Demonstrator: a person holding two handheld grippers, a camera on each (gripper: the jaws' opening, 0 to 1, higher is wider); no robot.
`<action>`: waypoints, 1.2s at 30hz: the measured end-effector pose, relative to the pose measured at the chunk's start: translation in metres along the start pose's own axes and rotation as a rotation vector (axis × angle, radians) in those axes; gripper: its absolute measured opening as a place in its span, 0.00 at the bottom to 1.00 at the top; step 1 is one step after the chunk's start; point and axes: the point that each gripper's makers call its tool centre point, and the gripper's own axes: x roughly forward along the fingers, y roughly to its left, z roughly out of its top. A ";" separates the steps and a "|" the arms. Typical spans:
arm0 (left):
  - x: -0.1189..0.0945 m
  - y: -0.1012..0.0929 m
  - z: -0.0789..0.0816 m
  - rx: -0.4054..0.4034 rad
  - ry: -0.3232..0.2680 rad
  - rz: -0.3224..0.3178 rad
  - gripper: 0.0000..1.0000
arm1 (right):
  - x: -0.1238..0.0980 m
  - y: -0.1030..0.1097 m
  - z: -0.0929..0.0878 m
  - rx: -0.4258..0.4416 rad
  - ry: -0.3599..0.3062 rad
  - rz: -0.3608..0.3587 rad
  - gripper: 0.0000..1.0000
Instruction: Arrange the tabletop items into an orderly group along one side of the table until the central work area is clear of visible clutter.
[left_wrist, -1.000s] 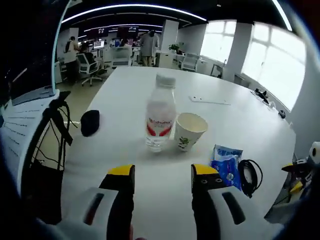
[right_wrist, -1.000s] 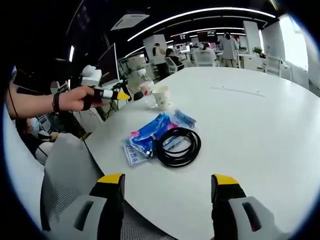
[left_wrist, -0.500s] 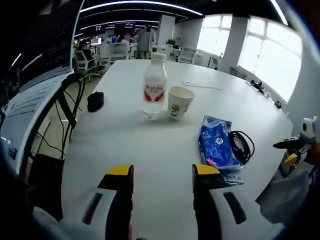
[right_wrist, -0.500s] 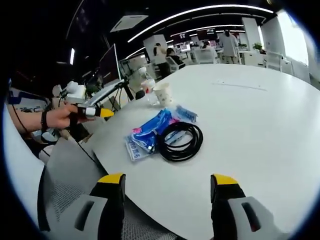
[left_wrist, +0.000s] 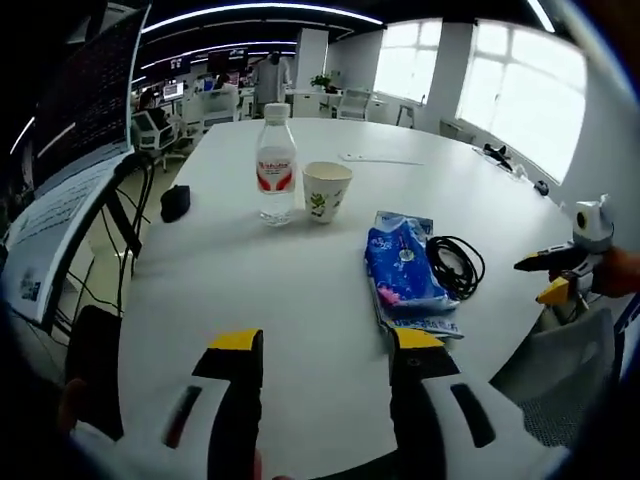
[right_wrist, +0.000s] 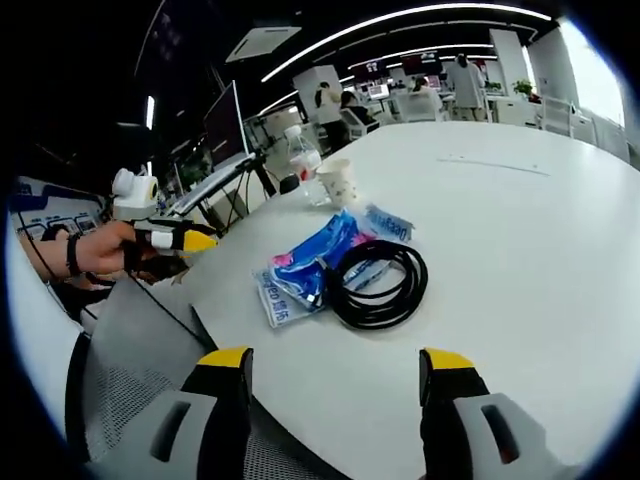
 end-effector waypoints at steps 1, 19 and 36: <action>0.000 -0.003 -0.002 0.006 0.002 -0.007 0.50 | 0.002 0.001 0.002 0.018 -0.009 0.008 0.68; -0.006 -0.025 0.010 0.007 -0.038 -0.024 0.52 | 0.037 0.000 0.023 0.152 -0.042 0.022 0.59; -0.013 -0.024 0.016 -0.109 -0.087 -0.006 0.51 | 0.080 -0.005 0.029 0.086 0.062 -0.027 0.48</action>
